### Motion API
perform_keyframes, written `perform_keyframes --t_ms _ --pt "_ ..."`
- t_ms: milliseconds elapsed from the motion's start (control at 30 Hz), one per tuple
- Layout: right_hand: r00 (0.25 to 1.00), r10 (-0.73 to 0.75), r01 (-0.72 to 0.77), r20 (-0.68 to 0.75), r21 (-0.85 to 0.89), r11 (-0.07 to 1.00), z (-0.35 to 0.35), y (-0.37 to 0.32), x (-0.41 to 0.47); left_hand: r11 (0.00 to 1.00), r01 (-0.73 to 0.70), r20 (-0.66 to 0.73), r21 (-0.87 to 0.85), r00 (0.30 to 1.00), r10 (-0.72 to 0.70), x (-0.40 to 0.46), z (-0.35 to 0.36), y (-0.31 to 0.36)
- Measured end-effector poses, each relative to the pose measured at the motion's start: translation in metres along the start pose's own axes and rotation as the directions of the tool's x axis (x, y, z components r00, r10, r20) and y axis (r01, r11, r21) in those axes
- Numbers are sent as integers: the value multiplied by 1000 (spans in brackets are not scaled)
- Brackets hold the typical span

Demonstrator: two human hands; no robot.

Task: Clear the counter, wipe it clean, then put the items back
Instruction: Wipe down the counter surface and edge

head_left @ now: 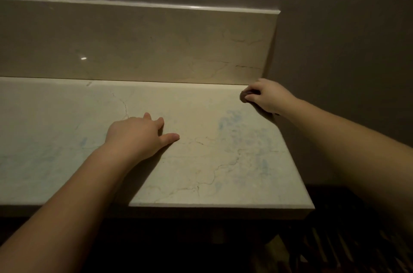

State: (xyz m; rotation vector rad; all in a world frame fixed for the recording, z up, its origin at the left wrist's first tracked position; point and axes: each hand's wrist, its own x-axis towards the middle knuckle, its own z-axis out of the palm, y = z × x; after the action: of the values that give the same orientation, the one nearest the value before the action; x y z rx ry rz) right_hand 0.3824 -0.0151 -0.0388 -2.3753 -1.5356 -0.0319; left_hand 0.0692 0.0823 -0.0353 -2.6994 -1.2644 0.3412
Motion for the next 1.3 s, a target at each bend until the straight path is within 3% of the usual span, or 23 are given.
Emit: perform_keyframes --t_ms 233,367,500,667,767,967,1100,1300 --pt "1000 7 -6 -13 11 1000 18 -29 43 1000 14 29 -22 999 -14 0 -4 2" --pt "996 -91 90 15 43 995 32 -68 52 999 27 26 -28 999 -26 -1 -3 1" --pt "979 -197 194 53 48 980 28 -66 31 999 30 16 -31 999 -29 -2 0 0" --pt "998 -56 58 40 -70 996 8 -13 31 998 34 20 -47 999 -33 -3 0 0" --pt "1000 -8 8 4 -83 997 12 -19 44 998 36 19 -50 999 -35 -2 1 0" --pt "981 -186 182 47 77 980 25 -71 17 999 32 33 -32 999 -31 -2 0 2" --pt "946 -297 286 127 96 953 11 -62 -34 999 27 20 -42 999 -26 0 1 0" --pt "995 -93 92 36 8 996 0 0 -8 999 19 9 -47 1000 -19 -3 0 1"
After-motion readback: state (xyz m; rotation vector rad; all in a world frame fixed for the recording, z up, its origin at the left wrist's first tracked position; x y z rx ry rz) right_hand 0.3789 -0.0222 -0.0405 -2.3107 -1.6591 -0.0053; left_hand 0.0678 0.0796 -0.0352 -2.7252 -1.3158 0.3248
